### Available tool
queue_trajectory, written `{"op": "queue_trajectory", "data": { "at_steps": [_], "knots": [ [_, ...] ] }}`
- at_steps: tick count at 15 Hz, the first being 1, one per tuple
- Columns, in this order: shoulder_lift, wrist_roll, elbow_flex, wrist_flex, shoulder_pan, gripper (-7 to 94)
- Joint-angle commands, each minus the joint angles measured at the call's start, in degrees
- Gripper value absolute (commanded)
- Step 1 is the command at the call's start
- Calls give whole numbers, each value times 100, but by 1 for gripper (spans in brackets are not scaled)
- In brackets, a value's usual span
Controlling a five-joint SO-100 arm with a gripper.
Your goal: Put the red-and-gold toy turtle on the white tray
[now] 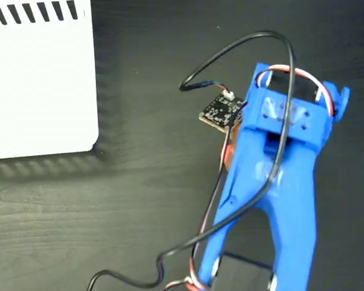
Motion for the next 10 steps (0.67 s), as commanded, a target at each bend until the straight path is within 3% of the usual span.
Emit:
{"op": "queue_trajectory", "data": {
  "at_steps": [1,10],
  "knots": [
    [97,79,-316,-35,35,64],
    [-492,167,-246,-448,-70,64]
  ]
}}
